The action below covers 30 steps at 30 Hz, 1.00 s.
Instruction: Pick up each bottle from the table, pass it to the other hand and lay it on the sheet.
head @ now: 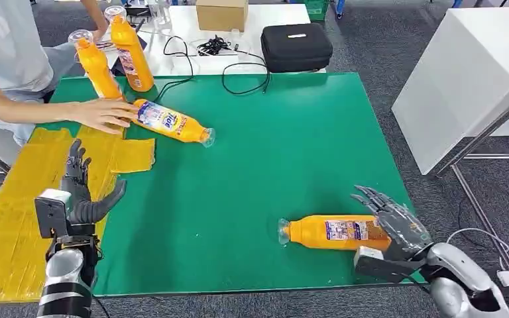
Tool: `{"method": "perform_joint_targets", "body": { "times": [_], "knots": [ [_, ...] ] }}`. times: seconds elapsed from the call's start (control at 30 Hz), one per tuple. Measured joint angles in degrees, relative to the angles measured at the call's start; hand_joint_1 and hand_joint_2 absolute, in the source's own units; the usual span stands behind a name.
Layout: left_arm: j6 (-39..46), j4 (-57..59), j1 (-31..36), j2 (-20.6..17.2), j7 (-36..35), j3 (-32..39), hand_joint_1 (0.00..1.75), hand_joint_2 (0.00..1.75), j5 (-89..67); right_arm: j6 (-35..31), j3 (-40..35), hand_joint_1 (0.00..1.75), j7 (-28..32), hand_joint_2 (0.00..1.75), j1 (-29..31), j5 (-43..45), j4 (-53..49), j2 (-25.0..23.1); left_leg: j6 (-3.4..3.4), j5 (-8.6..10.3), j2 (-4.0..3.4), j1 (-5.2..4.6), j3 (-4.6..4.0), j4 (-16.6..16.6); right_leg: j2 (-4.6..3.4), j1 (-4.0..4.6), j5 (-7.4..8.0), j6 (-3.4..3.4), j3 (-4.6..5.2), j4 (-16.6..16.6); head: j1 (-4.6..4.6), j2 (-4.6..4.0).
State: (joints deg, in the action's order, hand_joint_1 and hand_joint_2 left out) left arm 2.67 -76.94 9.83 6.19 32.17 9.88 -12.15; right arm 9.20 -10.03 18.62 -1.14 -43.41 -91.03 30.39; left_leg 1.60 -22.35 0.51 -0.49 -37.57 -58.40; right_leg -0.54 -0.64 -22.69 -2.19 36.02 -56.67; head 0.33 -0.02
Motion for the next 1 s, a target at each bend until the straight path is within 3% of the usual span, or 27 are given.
{"method": "perform_joint_targets", "body": {
  "times": [0.17, 0.4, 1.0],
  "knots": [
    [-0.1, -0.4, 0.0, 0.7, 0.0, -1.0, 0.0, 1.75, 0.7, 0.7, 2.7, 0.0, -0.3, 1.75, 0.0, 0.6, 2.1, 3.5, 0.0, 0.0, -0.02, 0.03, 0.0, 0.0, -0.01, 0.03, 0.0, 0.0, 0.0, 0.0, 0.0, 0.0],
    [-0.1, -0.4, 0.0, 1.3, 0.0, -1.5, 0.0, 1.75, 1.2, 0.6, 3.5, 0.0, -0.9, 1.75, 0.7, -0.3, 4.7, 4.5, 0.0, 0.01, -0.03, 0.03, 0.0, 0.0, -0.01, 0.03, -0.01, 0.0, 0.0, 0.0, 0.0, 0.0],
    [-0.1, -0.2, 0.1, 2.1, 0.5, -2.4, 0.0, 1.75, 1.4, 0.3, 0.6, 0.0, 0.1, 1.75, 4.6, -1.6, 11.8, 2.8, 0.0, 0.01, -0.04, 0.03, 0.0, 0.0, -0.01, 0.03, 0.0, 0.0, -0.01, 0.0, 0.0, 0.0]
  ]
}}
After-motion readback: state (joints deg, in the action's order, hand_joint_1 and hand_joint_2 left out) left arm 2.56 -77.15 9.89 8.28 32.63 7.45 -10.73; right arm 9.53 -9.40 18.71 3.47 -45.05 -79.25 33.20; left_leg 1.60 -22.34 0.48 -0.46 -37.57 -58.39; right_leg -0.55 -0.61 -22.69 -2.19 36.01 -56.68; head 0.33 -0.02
